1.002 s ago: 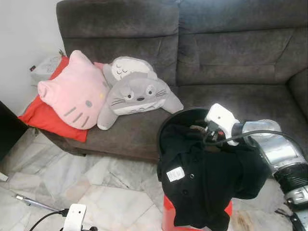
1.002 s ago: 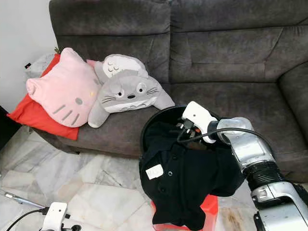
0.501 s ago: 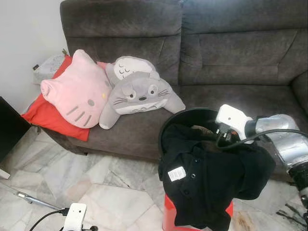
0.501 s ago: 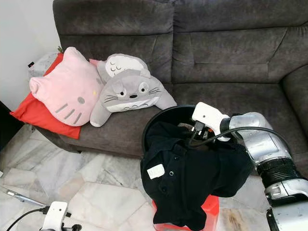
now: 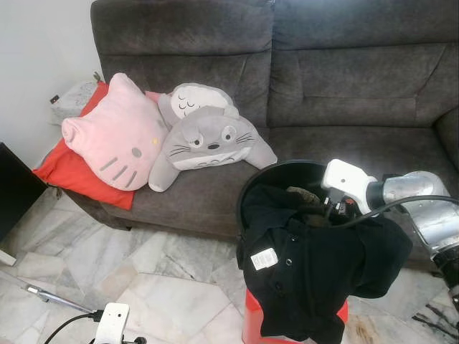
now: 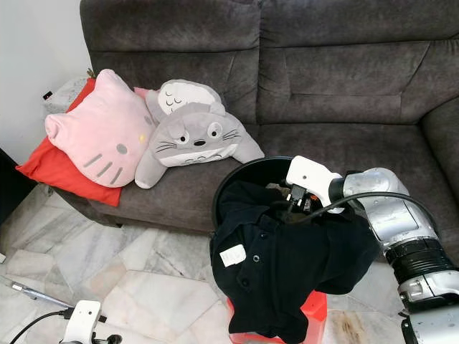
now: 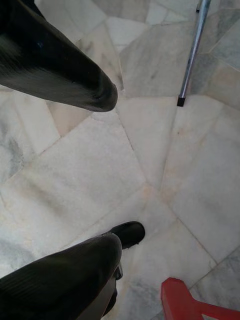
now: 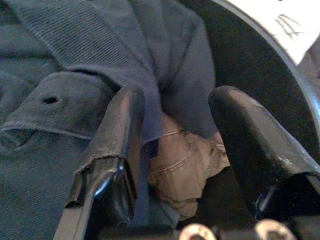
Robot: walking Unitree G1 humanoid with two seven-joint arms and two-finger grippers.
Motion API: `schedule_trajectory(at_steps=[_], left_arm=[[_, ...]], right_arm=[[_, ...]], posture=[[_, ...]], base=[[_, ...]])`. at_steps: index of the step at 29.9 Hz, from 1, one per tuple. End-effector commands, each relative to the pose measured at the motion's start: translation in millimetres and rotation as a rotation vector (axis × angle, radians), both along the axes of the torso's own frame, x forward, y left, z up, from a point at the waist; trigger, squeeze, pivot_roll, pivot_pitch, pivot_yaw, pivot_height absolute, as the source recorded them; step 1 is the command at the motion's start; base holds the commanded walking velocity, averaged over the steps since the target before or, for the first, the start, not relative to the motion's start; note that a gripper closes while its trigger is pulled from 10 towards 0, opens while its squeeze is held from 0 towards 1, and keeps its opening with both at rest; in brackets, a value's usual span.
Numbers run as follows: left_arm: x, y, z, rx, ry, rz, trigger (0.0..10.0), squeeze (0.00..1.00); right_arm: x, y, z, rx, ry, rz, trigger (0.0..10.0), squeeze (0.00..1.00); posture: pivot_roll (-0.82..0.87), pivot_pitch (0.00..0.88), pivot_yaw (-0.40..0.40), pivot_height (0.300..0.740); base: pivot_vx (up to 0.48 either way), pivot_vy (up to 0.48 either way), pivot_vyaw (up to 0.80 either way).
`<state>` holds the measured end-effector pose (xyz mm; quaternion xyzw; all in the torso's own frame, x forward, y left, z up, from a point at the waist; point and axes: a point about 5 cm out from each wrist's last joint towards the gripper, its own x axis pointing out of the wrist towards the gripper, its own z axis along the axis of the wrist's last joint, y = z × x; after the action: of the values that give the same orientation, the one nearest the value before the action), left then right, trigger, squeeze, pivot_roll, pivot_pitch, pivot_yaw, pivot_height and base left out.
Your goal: Hang hanger
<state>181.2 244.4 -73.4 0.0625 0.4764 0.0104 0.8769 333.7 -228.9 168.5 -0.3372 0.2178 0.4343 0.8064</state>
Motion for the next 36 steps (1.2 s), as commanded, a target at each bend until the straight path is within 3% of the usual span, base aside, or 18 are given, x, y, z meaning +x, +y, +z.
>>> schedule_trajectory(at_steps=[1, 36], left_arm=[[-4.1, 2.7, -1.3, 0.002, 0.018, 0.006, 10.0, 0.0], [-2.9, 0.7, -1.4, -0.002, 0.016, 0.009, 10.0, 0.0]], right_arm=[[-0.9, 4.0, 5.4, 0.007, -0.018, 0.031, 10.0, 0.0], [-4.9, 14.1, -0.2, -0.009, 0.009, 0.081, 10.0, 0.0]], posture=[[-0.29, 0.067, 0.163, 0.74], [-0.29, 0.058, 0.159, 0.74]], base=[[0.0, 0.0, 0.0], [0.0, 0.0, 0.0]])
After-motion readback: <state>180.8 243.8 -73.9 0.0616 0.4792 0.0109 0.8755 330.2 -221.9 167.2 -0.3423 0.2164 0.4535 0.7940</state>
